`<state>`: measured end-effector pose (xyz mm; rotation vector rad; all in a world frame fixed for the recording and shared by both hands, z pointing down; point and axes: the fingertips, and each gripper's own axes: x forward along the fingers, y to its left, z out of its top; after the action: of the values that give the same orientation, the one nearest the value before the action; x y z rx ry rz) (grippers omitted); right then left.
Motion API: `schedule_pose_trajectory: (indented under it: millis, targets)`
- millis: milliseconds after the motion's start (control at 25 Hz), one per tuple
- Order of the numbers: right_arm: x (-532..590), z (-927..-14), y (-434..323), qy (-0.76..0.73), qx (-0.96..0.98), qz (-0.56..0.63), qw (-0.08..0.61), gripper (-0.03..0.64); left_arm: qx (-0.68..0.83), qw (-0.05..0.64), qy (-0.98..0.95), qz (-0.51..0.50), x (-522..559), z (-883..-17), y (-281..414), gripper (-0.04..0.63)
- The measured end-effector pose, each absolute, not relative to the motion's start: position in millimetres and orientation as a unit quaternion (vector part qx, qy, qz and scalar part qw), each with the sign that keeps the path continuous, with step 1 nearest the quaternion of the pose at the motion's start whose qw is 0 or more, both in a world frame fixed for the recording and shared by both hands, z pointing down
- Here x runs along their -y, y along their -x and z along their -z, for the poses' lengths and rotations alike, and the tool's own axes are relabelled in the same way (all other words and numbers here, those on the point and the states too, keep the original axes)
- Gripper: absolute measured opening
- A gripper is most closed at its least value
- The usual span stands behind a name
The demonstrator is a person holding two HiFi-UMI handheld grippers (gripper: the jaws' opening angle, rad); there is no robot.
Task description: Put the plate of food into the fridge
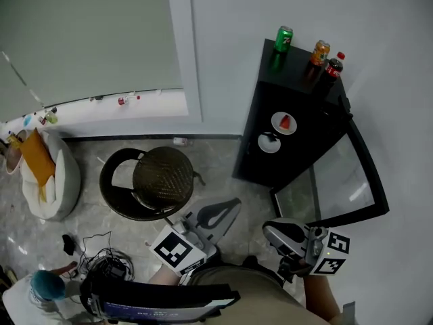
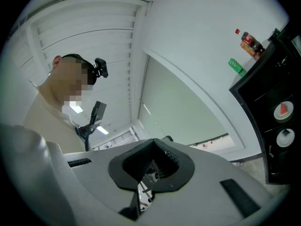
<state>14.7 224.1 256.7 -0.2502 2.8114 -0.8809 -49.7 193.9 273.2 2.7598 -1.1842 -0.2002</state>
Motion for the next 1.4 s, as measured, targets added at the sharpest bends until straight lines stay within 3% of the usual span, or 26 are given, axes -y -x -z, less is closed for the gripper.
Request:
schedule_pose_trajectory:
  millis: [1400]
  targets:
    - [-231, -243, -137, 0.073, -0.951, 0.28, 0.111, 0.021, 0.415, 0.029, -0.909, 0.023, -194, -261, -70, 0.009]
